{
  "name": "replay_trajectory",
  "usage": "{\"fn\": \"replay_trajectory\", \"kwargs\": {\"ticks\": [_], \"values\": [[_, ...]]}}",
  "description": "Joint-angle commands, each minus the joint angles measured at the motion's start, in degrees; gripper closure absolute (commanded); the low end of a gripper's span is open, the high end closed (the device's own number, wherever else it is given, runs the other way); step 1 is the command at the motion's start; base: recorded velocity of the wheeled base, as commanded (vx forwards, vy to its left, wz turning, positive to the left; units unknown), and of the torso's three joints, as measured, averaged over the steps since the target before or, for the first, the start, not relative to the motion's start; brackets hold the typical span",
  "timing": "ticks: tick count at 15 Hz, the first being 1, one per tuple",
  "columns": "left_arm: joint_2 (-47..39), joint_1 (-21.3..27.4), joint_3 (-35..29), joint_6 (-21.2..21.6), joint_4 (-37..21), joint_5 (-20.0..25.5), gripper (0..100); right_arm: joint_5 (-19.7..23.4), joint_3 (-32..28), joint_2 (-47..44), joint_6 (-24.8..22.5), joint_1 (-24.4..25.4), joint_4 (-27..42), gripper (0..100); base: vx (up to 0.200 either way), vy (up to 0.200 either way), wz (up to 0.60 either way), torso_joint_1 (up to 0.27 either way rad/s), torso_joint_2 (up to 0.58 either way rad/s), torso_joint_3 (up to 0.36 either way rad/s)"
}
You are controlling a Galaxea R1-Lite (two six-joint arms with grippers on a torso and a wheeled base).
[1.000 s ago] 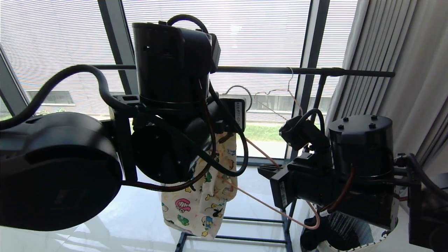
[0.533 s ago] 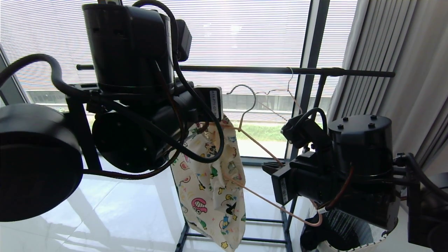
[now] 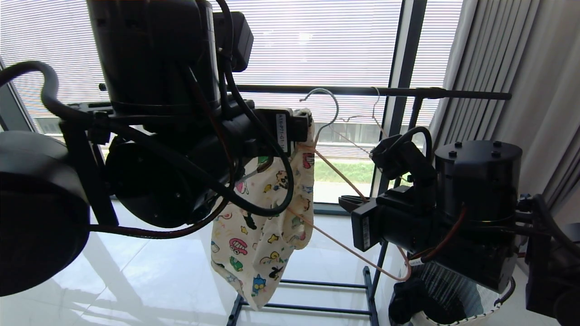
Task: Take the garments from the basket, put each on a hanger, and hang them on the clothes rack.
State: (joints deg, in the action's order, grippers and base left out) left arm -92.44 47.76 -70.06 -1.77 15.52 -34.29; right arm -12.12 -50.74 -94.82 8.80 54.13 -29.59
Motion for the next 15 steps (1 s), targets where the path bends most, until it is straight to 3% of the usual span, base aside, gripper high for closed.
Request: {"fn": "replay_trajectory", "kwargs": {"ticks": [1,3,8,12,15], "values": [[1.1,0.1,0.4,0.3,0.0,0.0,0,-0.4,0.3,0.1,0.0,0.0,-0.7,100,0.000,0.000,0.00,0.000,0.00,0.000],[3.8,0.0,2.8,1.9,0.0,0.1,0,-0.4,0.3,0.2,-0.1,-0.1,-1.1,100,0.000,0.000,0.00,0.000,0.00,0.000],[6.8,-3.6,5.4,11.7,-0.1,0.7,0,-0.4,0.3,0.9,-0.3,-0.4,-1.1,100,0.000,0.000,0.00,0.000,0.00,0.000],[6.7,-3.2,5.0,16.5,-0.1,8.8,0,-0.4,0.2,0.9,-0.4,-0.4,-1.2,100,0.000,0.000,0.00,0.000,0.00,0.000],[6.1,-2.7,4.9,17.8,0.0,10.0,0,-0.4,0.3,0.8,-0.5,-0.3,-2.5,100,0.000,0.000,0.00,0.000,0.00,0.000]]}}
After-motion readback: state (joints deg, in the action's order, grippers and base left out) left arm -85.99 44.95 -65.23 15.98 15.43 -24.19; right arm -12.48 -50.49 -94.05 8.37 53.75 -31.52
